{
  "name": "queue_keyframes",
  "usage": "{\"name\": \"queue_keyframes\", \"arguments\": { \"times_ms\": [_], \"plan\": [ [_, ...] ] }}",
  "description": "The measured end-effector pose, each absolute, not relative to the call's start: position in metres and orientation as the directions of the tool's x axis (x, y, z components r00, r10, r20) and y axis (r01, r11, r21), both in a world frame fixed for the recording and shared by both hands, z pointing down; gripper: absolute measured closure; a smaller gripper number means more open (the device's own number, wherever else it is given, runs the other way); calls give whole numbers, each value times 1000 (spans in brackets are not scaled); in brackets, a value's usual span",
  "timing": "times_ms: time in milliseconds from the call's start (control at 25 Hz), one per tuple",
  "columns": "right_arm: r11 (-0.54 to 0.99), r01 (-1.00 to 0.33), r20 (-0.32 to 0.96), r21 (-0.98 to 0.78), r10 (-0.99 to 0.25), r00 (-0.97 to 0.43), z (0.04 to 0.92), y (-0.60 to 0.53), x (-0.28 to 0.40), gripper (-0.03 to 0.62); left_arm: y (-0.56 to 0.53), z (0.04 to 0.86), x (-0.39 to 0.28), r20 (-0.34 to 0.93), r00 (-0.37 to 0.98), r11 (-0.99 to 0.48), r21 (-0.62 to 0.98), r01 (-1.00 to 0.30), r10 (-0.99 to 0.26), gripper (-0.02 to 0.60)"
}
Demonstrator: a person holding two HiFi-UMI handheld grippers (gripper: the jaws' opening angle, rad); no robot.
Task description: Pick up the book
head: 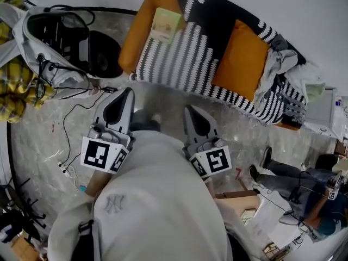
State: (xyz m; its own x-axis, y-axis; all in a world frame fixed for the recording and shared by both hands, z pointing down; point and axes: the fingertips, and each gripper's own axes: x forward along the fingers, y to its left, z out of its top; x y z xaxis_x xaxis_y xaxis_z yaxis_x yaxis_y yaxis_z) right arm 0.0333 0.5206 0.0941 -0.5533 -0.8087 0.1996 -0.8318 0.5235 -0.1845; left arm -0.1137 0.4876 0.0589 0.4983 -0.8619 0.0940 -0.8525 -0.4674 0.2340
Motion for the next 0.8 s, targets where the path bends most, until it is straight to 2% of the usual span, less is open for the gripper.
{"name": "queue_keyframes", "arguments": {
  "times_ms": [560, 800],
  "plan": [
    [481, -848, 229, -223, -820, -525, 90, 464, 52, 576, 414, 39, -96, 106, 538, -507, 225, -832, -836, 572],
    [462, -857, 277, -227, -813, -512, 109, 464, 41, 576, 404, 54, -128, 113, 495, -460, 239, -855, -862, 572]
  ]
}}
